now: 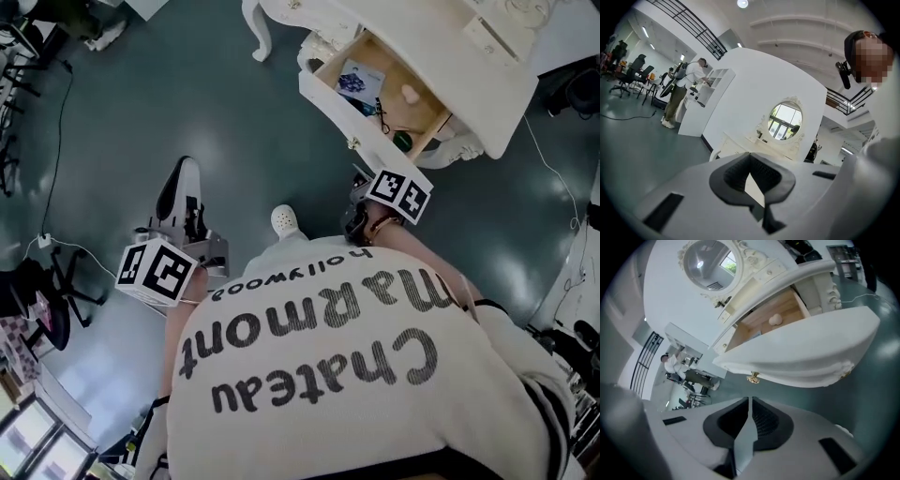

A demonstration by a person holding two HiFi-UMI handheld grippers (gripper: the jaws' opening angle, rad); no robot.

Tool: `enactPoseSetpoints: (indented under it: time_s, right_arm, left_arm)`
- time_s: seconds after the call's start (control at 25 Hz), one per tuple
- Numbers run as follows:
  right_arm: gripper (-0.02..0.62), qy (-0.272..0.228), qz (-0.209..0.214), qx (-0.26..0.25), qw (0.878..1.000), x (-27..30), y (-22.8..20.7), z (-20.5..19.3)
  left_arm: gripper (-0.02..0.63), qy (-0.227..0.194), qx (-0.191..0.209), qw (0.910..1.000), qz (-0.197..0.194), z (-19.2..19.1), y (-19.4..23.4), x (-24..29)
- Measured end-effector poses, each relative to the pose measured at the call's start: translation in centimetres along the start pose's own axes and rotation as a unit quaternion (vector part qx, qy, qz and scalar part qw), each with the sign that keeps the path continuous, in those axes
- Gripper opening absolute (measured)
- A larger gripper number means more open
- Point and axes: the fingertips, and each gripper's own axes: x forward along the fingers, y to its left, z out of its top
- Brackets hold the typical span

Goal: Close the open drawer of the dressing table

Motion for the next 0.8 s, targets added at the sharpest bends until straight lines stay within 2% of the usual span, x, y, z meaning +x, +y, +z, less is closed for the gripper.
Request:
enactPoseSetpoints:
  time_s: [0.24,0.4,0.6,0.8]
  right_arm:
    - [0.047,-0.057,-0.034,0.021,0.998,1.4,0.4,1.5]
    - [0.161,-0.084,-0.057,0.039,0.994,2.7,0.6,1.9]
    - [0.182,-0.127,-0.103,0.053,0.985,3.3,0.0,3.1]
    - [0.195,-0.142,-0.146,0.043,0.978,3.9,-0.2,3.7]
  left_arm:
    - [0.009,0.008,0.008,0.9995,-0.029,2.5,2.4,2.6]
    - [0.009,0.014,0.011,0.9991,-0.039,4.0,4.5,3.6]
    - [0.009,0.013,0.010,0.9988,-0.046,5.4,6.7,4.9]
    - [0.009,0.017,0.009,0.9984,-0.053,6.1,7.8,6.1]
